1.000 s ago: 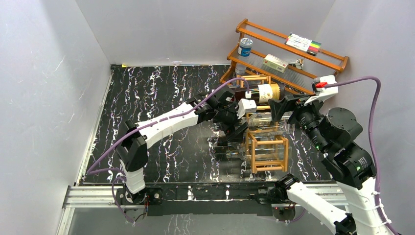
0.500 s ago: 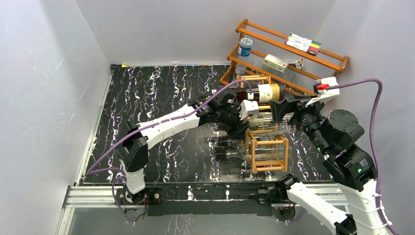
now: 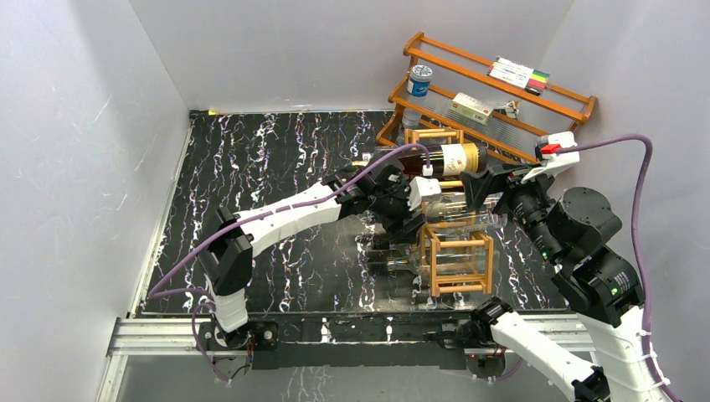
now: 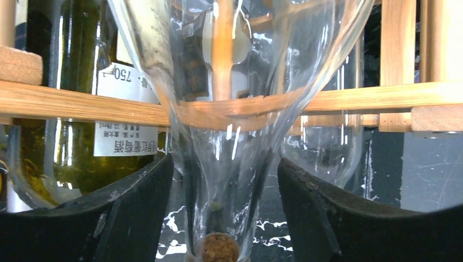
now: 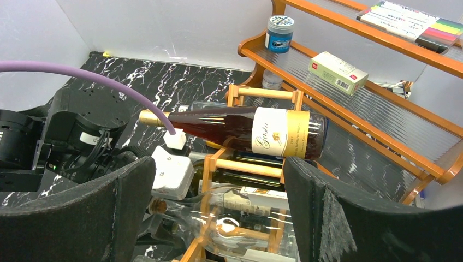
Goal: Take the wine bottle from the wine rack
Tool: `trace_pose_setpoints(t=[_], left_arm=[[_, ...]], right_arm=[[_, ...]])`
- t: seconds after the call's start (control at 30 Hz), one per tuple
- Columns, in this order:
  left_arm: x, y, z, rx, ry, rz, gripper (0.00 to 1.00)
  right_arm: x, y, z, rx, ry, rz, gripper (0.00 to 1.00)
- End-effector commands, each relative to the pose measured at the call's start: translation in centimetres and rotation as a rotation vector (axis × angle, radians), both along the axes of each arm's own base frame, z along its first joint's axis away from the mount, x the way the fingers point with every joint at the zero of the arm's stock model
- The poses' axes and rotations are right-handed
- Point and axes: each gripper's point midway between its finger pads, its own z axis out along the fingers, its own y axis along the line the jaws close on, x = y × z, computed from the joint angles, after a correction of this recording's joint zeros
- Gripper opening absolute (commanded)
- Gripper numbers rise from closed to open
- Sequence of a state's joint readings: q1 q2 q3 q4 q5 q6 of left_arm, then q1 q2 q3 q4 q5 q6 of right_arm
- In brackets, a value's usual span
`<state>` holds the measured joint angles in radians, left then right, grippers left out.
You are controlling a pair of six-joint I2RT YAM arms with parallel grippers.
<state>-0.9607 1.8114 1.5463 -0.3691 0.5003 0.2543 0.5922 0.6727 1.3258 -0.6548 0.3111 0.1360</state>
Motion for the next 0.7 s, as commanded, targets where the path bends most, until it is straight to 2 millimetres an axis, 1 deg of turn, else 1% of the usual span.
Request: trace_pose_setpoints(t=[0.0, 0.07, 0.17, 0.3, 0.4, 0.53, 0.67], left_arm=[[0.9, -0.3, 1.9, -0.040, -0.066, -0.001, 0.65], [0.8, -0.4, 2.1, -0.047, -0.066, -0.006, 0.62], [0.5, -0.3, 2.7, -0.061, -0.071, -0.018, 0.52], [0.0, 0.2, 4.0, -0.089, -0.085, -0.025, 0.40], [-0.4, 0.7, 5.0, -0.106, -0.090, -0.019, 0.35], [-0.8, 1.4, 6.6, -0.130, -0.086, 0.013, 0.25], [-1.4, 1.7, 7.4, -0.151, -0.046, 0.039, 0.17]], right_arm=[[-0.1, -0.1, 1.6, 0.024, -0.061, -0.001, 0.98], [-0.1, -0.1, 1.7, 0.026, -0.062, 0.000, 0.98], [-0.1, -0.1, 1.8, 0.027, -0.063, 0.000, 0.98], [-0.1, -0.1, 2.0, 0.029, -0.066, 0.004, 0.98], [-0.1, 0.1, 2.1, 0.030, -0.069, 0.011, 0.98], [0.0, 0.2, 2.0, 0.030, -0.065, 0.012, 0.98], [-0.1, 0.2, 2.1, 0.033, -0.067, 0.015, 0.98]])
